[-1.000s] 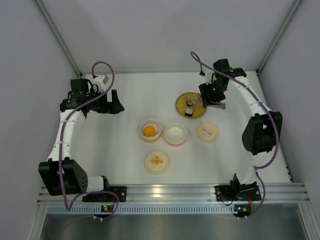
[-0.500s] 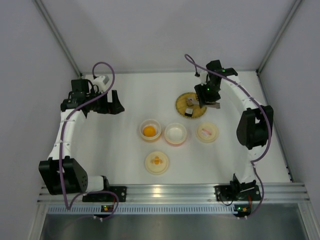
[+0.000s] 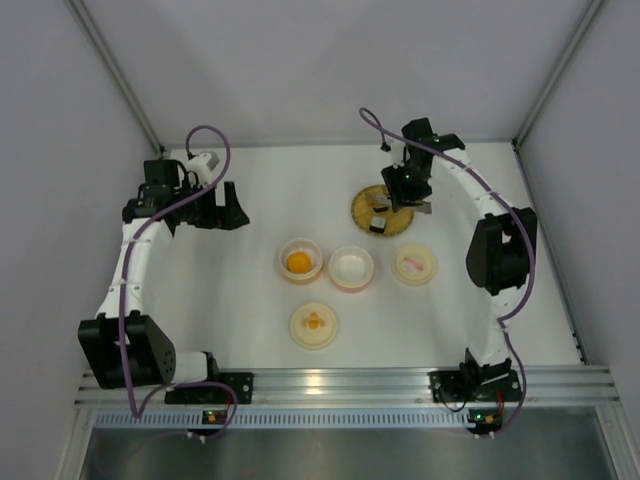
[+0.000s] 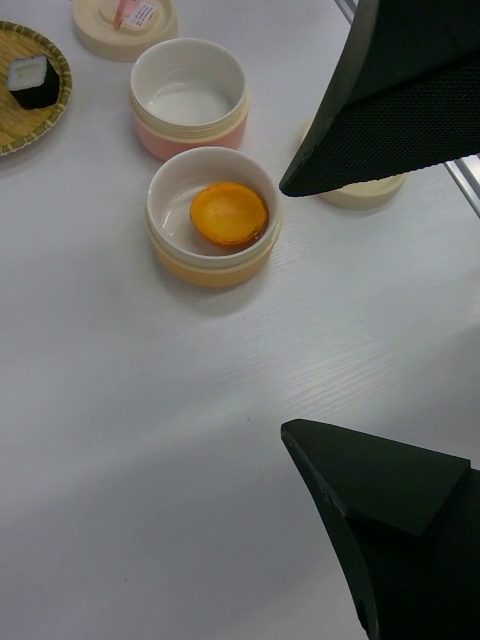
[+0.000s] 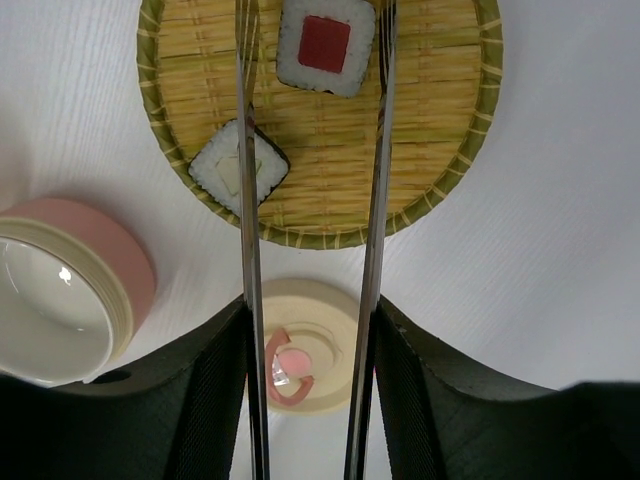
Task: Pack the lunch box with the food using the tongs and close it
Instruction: Pick up the fake food from the plate, then place the fake food in the packing box, then pick up the fake food from the plate.
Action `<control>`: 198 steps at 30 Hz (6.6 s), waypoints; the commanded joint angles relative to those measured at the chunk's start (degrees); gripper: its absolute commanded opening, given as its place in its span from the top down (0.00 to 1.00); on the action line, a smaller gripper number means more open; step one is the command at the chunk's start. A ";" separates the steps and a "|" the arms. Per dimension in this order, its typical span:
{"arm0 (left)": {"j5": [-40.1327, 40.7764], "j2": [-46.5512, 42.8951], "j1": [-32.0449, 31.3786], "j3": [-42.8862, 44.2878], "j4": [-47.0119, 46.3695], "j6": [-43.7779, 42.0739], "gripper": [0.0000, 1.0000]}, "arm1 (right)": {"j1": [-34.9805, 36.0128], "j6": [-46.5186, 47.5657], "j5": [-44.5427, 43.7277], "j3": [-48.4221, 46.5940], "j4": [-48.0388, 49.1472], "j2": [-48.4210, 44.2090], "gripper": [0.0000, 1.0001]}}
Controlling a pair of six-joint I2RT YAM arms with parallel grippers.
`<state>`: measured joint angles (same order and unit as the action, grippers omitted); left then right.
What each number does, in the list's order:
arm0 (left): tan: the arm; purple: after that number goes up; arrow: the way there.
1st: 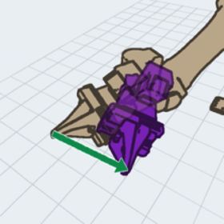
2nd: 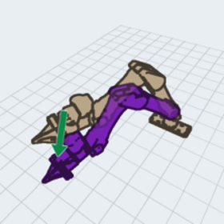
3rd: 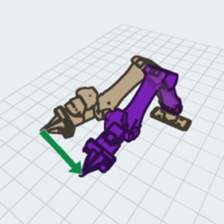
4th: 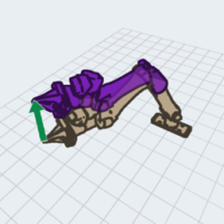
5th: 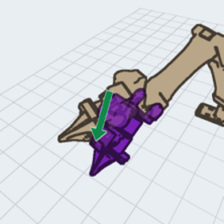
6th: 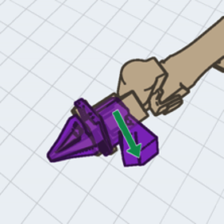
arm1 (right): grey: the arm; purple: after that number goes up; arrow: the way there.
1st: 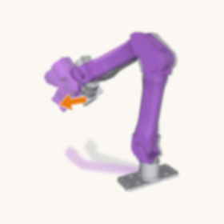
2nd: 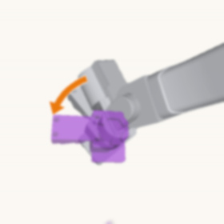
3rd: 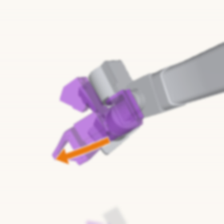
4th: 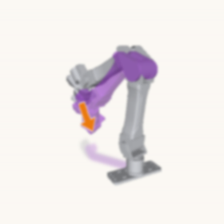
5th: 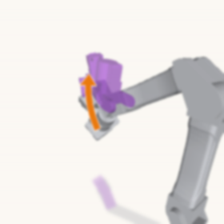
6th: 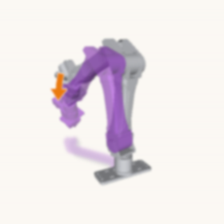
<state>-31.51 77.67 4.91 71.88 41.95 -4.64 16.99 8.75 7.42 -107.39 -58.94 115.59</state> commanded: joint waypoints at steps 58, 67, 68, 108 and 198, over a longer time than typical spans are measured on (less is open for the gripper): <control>-0.84 -2.70 0.19 2.04 1.29 -0.89 0.02 | 14.91 15.59 11.48 23.54 -3.99 -30.69 0.88; -0.66 -2.70 0.10 1.95 1.29 -0.81 0.02 | 14.91 16.56 9.98 28.64 -1.27 -31.13 0.87; -0.66 -2.78 0.10 1.78 1.29 -0.89 0.02 | 14.91 16.65 9.89 28.91 -0.92 -31.04 0.87; -0.31 -0.94 0.10 2.48 0.15 -0.80 0.02 | 15.26 17.00 8.14 28.47 -0.12 -26.03 0.50; -3.39 5.30 0.19 6.43 -0.12 -2.21 0.02 | -14.53 43.01 24.39 7.29 -10.23 -5.46 0.61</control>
<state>-33.43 82.32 4.91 76.03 43.59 -7.35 3.51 48.90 28.73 -97.19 -66.04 111.22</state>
